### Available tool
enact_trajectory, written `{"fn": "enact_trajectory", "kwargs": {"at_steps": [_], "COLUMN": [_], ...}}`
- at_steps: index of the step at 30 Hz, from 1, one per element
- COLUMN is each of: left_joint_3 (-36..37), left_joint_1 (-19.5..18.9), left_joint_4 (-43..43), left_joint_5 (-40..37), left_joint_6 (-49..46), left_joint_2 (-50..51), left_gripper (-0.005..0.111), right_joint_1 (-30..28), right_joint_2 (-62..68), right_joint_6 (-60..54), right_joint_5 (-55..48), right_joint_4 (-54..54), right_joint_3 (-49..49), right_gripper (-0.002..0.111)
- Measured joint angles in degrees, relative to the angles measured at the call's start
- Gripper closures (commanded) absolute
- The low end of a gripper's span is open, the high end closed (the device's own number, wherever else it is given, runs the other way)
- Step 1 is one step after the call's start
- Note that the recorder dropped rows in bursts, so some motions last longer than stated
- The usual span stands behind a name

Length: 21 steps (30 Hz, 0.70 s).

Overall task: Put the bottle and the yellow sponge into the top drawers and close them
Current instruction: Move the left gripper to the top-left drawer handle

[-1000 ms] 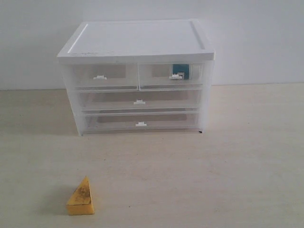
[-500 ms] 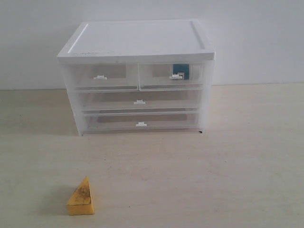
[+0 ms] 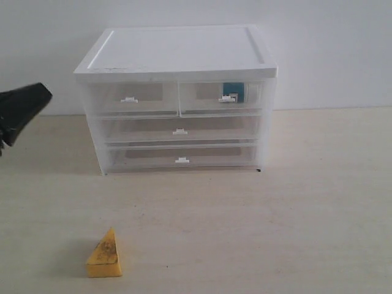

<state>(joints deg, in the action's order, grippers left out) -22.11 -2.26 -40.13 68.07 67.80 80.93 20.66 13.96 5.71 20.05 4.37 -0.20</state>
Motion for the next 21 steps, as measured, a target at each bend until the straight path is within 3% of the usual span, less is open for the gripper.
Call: {"fn": "enact_trajectory", "kwargs": {"at_steps": [6,13,16,21], "left_joint_3": [-4.07,-10.38,-12.25,-14.28], "left_joint_1": [2.67,8.56,10.07,11.29], "left_joint_4": [-0.39,1.27,3.33,6.29], "left_joint_5": [0.41,1.02,1.02,1.17], "left_joint_6": [2.20,4.39,5.87,9.25], "left_joint_2": [14.43,22.45,24.13,26.09], "left_gripper": [0.103,0.102,0.091,0.057], "right_joint_1": [0.00,0.00,0.00,0.00], "right_joint_2": [0.00,0.00,0.00,0.00], "right_joint_6": [0.00,0.00,0.00,0.00], "right_joint_5": [0.00,0.00,0.00,0.00], "right_joint_4": [0.00,0.00,0.00,0.00], "right_joint_3": [0.00,0.00,0.00,0.00], "right_gripper": [0.108,0.108,0.108,0.108]}}
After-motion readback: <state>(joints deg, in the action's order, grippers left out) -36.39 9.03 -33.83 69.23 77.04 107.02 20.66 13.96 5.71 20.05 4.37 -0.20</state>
